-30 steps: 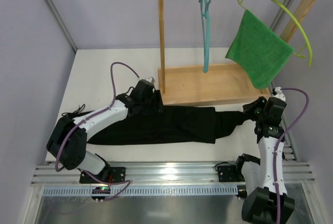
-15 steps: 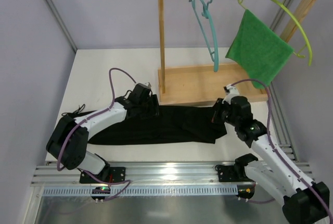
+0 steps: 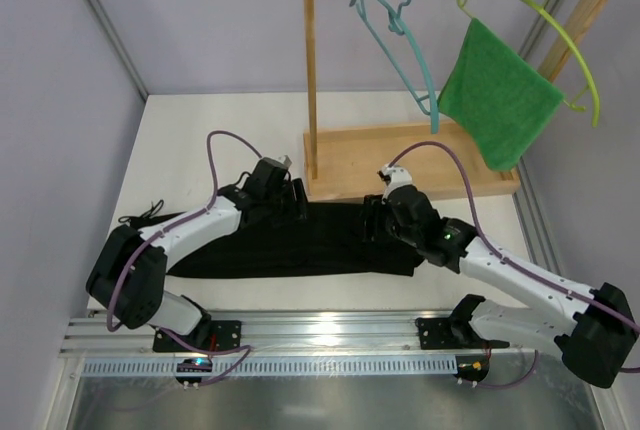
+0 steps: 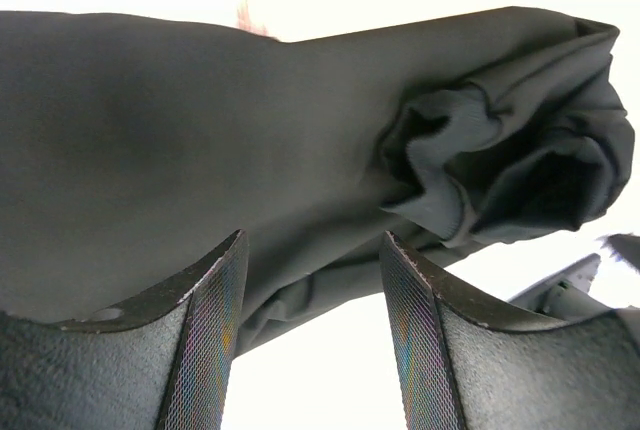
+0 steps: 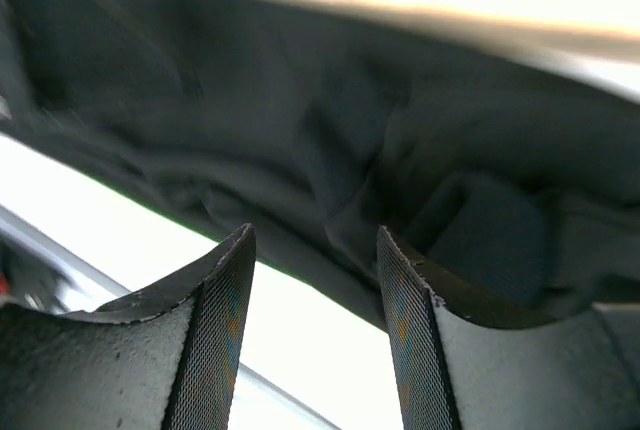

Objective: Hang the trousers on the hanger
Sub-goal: Fold the trousers

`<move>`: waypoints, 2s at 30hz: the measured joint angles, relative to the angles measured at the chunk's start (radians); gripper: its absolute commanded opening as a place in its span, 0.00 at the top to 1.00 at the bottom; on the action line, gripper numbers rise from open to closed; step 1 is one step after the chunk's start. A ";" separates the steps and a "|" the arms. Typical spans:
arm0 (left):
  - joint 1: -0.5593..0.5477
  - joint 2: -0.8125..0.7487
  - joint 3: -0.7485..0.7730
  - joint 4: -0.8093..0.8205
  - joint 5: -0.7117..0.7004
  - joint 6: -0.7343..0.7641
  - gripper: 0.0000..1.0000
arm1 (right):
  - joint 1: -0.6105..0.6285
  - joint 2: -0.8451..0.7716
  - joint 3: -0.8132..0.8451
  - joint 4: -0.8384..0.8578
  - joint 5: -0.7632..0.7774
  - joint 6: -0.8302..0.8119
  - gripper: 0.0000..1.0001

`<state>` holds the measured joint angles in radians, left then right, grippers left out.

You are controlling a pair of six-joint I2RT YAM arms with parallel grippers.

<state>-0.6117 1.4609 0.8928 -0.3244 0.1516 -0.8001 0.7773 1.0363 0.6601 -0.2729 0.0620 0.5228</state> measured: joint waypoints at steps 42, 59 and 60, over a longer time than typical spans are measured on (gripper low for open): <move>0.051 -0.004 -0.123 0.104 0.061 -0.050 0.45 | 0.133 0.282 0.249 -0.229 0.266 0.328 0.94; 0.049 -0.063 -0.185 0.359 0.248 -0.072 0.42 | 0.134 0.304 0.186 -0.042 0.166 0.231 0.53; 0.047 -0.063 -0.184 0.369 0.255 -0.068 0.42 | 0.135 0.276 0.191 -0.058 0.167 0.230 0.53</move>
<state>-0.5648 1.3979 0.7086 0.0448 0.4065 -0.8677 0.9119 1.3121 0.8513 -0.3313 0.2287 0.7528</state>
